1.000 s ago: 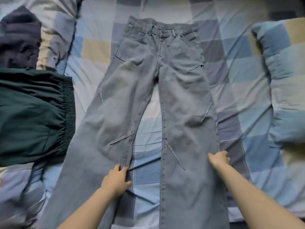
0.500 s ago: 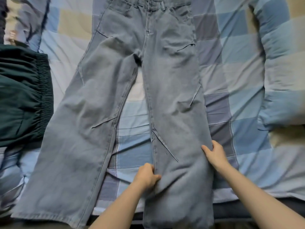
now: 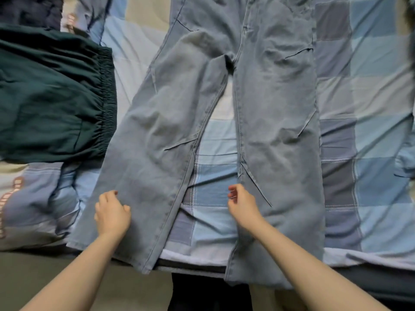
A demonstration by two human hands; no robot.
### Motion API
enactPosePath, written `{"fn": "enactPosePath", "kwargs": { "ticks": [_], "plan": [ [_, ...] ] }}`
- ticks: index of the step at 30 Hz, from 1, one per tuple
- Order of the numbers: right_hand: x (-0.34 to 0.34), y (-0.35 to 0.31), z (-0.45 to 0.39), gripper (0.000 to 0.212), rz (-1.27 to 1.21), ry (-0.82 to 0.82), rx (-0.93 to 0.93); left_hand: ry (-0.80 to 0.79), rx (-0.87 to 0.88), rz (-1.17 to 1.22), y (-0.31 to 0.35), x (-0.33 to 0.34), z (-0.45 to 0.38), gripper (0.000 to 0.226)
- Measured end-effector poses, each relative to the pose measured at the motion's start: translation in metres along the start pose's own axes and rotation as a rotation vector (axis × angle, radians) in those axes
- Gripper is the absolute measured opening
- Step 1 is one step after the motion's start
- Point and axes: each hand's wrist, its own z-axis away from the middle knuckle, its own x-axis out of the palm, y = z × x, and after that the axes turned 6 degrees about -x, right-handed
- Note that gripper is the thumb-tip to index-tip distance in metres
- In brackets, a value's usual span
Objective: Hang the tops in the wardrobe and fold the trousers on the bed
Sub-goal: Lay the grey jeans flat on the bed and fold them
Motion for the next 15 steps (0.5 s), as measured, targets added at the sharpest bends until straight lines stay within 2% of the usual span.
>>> {"fn": "enactPosePath", "kwargs": {
  "ticks": [3, 5, 7, 10, 12, 15],
  "plan": [
    [0.054, -0.028, -0.012, 0.032, -0.295, -0.089, 0.202, -0.069, -0.128, 0.095, -0.036, -0.006, -0.031, 0.062],
    [0.085, -0.042, -0.017, 0.035, -0.483, -0.133, 0.333, -0.11, -0.148, 0.099, -0.052, -0.004, -0.046, 0.066],
    [0.108, -0.054, -0.02, 0.032, -0.565, -0.15, 0.41, -0.107, -0.146, 0.102, -0.064, -0.001, -0.055, 0.067],
    [0.13, -0.072, -0.02, 0.025, -0.746, -0.161, 0.451, -0.061, -0.132, 0.148, -0.077, 0.002, -0.059, 0.049],
    [0.139, -0.082, -0.018, 0.021, -0.793, -0.152, 0.404, -0.11, -0.031, 0.215, -0.083, 0.004, -0.051, 0.038],
    [0.148, -0.083, -0.004, 0.025, -0.562, -0.057, 0.26, -0.25, 0.107, 0.396, -0.097, 0.002, -0.027, 0.009]
  ]
}}
